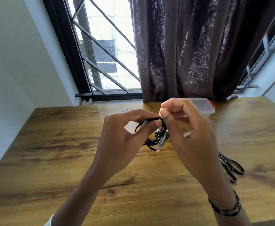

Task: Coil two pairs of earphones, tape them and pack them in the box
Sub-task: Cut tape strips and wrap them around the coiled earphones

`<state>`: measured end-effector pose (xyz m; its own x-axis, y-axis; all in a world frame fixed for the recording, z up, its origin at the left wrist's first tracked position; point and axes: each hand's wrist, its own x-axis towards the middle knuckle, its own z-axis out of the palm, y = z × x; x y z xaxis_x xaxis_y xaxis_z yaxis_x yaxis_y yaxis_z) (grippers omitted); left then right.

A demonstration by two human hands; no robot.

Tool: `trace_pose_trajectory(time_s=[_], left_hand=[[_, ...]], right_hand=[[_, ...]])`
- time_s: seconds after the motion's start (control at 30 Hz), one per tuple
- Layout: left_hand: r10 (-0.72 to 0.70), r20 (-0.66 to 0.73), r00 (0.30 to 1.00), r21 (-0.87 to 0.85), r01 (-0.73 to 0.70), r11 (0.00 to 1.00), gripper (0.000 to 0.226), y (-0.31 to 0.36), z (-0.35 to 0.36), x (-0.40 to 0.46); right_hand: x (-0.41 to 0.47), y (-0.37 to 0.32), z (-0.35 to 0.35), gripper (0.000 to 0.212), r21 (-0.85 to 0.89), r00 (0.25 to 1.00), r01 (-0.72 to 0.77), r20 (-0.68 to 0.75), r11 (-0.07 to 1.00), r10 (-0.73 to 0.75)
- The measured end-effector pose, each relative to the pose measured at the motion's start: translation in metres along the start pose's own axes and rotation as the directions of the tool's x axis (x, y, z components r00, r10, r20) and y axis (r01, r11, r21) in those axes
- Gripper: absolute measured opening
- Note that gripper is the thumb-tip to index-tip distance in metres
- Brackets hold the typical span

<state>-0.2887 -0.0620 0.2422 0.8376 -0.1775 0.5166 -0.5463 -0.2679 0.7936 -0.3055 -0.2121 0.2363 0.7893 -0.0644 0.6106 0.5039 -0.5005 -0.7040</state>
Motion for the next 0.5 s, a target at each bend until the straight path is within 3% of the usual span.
trace_pose_trajectory(time_s=[0.17, 0.5], left_hand=[[-0.012, -0.002, 1.000, -0.004, 0.012, 1.000, 0.009, -0.0012, 0.0008, -0.0008], [-0.115, 0.139, 0.984, -0.119, 0.132, 0.984, 0.013, -0.0096, -0.0047, 0.0036]], right_hand=[[0.0020, 0.0016, -0.0051, 0.007, -0.068, 0.997, 0.081, 0.017, 0.994, -0.080], [-0.0007, 0.0045, -0.0063, 0.007, -0.079, 0.998, 0.049, 0.053, 0.996, -0.045]])
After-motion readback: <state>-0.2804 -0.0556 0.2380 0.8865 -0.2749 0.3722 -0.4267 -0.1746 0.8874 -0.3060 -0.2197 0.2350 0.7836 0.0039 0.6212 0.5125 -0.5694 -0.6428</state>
